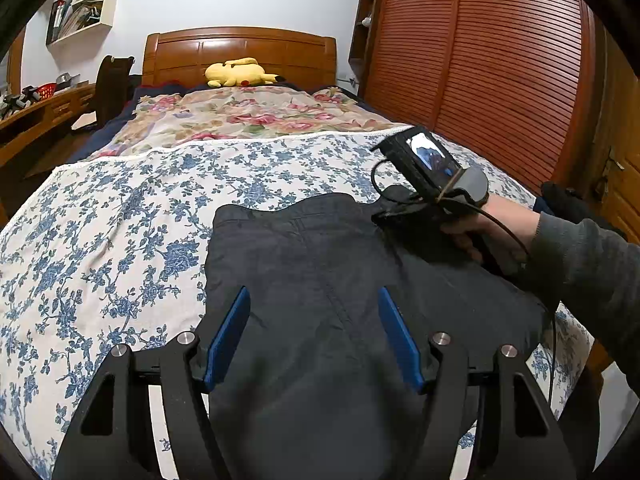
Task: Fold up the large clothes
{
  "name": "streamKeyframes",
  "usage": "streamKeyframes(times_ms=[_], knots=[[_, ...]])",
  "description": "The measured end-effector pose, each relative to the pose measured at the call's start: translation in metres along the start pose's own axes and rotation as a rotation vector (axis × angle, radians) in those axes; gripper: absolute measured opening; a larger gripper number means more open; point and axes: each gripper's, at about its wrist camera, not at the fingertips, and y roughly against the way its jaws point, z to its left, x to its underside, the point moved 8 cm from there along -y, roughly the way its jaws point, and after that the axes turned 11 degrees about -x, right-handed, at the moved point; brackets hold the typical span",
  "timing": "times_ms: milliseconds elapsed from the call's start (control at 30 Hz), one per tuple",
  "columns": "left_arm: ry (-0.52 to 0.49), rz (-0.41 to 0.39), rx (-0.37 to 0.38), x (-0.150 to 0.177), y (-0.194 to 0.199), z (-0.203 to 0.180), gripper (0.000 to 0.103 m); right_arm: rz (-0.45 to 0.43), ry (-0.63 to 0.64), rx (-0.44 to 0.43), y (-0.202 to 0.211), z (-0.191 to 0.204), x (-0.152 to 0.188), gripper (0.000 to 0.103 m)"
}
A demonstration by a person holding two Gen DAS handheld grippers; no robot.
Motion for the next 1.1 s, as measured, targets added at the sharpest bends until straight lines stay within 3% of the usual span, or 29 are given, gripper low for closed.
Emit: streamKeyframes(times_ms=[133,200,267,300,433,633,733,900,1000,1100], knots=[[-0.003,0.005,0.003,0.001,0.000,-0.003,0.067,-0.098,-0.089,-0.027,0.024,-0.009,-0.004,0.005],[-0.008,0.005,0.004,0.002,0.000,-0.006,0.067,-0.124,-0.095,-0.030,0.042,-0.010,0.005,0.034],[-0.012,0.003,0.008,0.002,0.002,-0.009,0.067,-0.153,-0.088,-0.032,0.065,-0.011,0.022,0.051],[-0.014,0.002,0.011,0.002,0.003,-0.011,0.067,-0.167,-0.088,-0.030,0.077,-0.012,0.032,0.054],[-0.024,-0.007,0.030,0.000,0.009,-0.023,0.067,-0.203,-0.111,-0.032,0.125,-0.010,0.090,0.056],[-0.058,-0.029,0.066,-0.001,0.022,-0.052,0.067,-0.222,-0.145,0.054,0.178,-0.020,0.179,0.056],[-0.078,-0.030,0.079,0.001,0.025,-0.065,0.067,-0.240,-0.170,0.088,0.195,-0.030,0.205,0.056],[-0.099,-0.006,0.091,0.018,0.030,-0.082,0.067,-0.117,-0.239,0.070,0.160,-0.049,0.252,0.056],[-0.102,0.024,0.082,0.033,0.029,-0.086,0.067,-0.170,-0.283,0.005,0.152,-0.052,0.261,0.056],[-0.085,0.060,0.071,0.046,0.028,-0.084,0.067,-0.173,-0.286,0.036,0.158,-0.048,0.257,0.056]])
